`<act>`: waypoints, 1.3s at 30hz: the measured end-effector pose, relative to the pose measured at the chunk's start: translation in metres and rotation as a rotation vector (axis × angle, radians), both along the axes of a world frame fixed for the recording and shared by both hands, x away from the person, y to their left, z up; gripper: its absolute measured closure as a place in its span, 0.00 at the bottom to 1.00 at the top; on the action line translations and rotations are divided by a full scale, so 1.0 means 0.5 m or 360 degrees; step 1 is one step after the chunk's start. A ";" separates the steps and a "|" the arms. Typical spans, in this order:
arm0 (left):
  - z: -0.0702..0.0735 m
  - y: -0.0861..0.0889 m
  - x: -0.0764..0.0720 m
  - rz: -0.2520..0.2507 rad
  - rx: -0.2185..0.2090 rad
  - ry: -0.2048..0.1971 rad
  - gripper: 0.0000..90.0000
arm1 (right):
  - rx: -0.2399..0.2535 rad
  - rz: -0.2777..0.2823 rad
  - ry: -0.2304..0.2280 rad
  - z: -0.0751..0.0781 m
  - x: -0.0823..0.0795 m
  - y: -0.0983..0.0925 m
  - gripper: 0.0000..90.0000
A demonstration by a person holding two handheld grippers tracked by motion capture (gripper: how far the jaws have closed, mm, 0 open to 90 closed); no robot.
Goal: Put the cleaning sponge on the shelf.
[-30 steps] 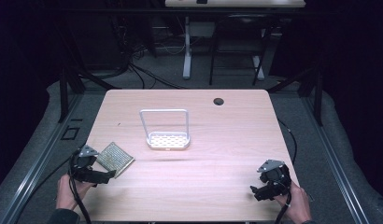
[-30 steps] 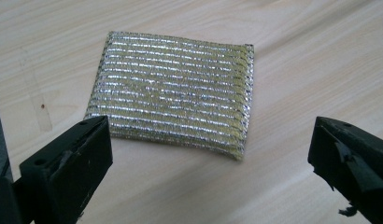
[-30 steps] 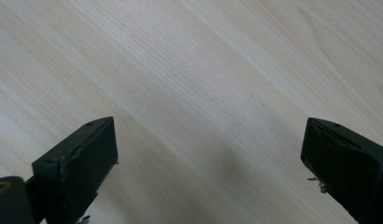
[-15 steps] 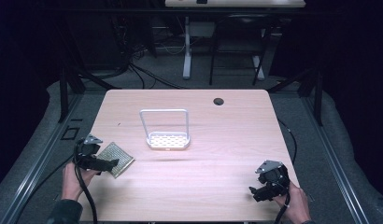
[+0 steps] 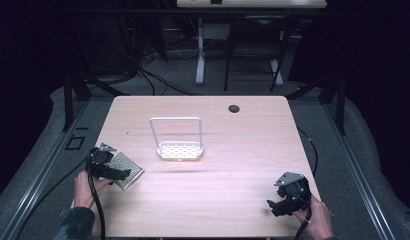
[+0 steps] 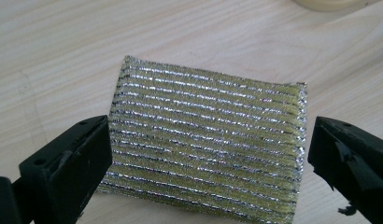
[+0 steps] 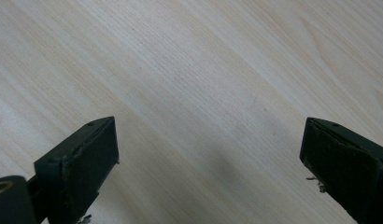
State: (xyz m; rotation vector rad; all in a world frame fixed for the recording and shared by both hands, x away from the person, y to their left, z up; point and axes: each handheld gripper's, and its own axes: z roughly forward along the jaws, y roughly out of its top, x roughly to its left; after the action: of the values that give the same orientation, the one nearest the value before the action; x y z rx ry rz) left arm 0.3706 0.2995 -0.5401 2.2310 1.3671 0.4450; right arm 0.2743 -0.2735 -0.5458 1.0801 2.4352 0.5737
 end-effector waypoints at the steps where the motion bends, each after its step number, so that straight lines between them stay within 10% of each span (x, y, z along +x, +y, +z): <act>1: -0.009 0.003 0.001 -0.0001 0.0006 0.0015 0.00 | -0.0003 0.0002 -0.0001 0.000 0.001 0.001 0.04; 13: -0.037 -0.012 -0.001 -0.0092 0.0033 0.0105 0.00 | 0.0002 -0.0003 0.0013 -0.004 0.002 -0.001 0.04; 18: -0.052 -0.034 -0.003 -0.0122 0.0216 0.0109 0.01 | 0.0000 -0.0008 0.0028 -0.006 0.004 -0.005 0.04; 39: -0.048 -0.010 -0.015 -0.0059 0.0125 -0.0016 0.30 | -0.0028 -0.0001 0.0011 -0.004 0.000 0.000 0.06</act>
State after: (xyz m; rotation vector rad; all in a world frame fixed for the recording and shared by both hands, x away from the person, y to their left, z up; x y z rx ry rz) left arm 0.3630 0.2946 -0.5641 2.3101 1.3224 0.5039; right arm 0.2743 -0.2736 -0.5476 1.0771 2.4413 0.5480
